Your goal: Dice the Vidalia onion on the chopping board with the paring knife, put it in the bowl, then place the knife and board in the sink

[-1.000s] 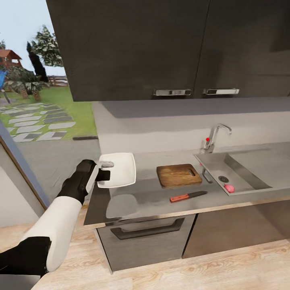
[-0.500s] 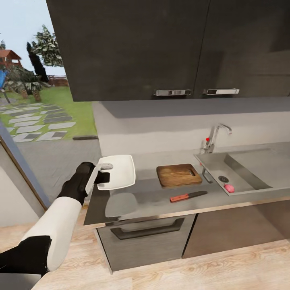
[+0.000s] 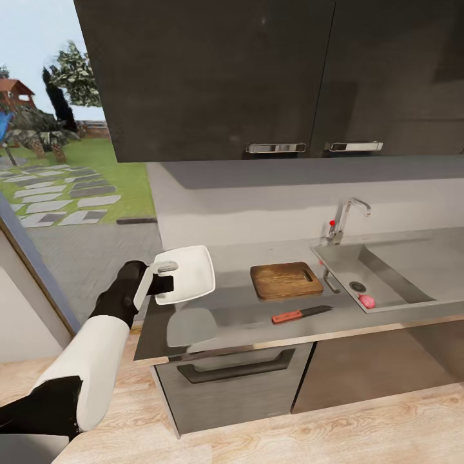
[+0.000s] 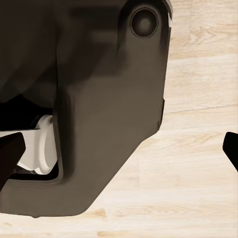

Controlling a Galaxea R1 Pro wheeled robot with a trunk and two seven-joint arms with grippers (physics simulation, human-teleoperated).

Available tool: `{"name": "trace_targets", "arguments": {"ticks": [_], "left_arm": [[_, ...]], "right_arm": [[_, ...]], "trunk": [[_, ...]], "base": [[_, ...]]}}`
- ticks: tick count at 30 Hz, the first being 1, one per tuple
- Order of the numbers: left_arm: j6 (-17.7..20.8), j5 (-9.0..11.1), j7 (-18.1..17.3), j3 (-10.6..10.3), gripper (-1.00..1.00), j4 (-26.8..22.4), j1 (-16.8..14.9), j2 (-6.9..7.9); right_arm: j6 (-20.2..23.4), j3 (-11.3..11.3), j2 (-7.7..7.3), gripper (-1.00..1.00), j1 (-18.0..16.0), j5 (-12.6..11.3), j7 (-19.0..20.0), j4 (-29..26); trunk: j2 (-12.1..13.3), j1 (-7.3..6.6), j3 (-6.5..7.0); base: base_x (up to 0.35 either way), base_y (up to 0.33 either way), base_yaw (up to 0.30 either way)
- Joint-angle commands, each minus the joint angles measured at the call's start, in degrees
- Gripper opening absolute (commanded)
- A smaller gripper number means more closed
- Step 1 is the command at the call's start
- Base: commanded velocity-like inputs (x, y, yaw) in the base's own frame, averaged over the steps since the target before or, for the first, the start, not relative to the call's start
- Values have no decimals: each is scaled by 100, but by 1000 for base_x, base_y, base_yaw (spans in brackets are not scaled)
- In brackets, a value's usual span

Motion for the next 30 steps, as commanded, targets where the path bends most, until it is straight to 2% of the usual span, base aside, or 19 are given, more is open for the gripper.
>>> {"name": "trace_targets", "arguments": {"ticks": [1,10,30], "left_arm": [[24,10,19,24,-100,-5,-6,-12],[24,11,14,9,-100,96,-6,-95],[-129,-25,31,6,-100,464,-6,-95]], "right_arm": [[-21,44,2,100,-5,-27,8,6],[-21,45,8,100,-5,-27,3,6],[-15,45,25,100,-5,-27,-46,6]], "trunk": [[-12,3,-12],[-12,3,-12],[-12,3,-12]], "base": [[0,0,0],[0,0,0],[0,0,0]]}}
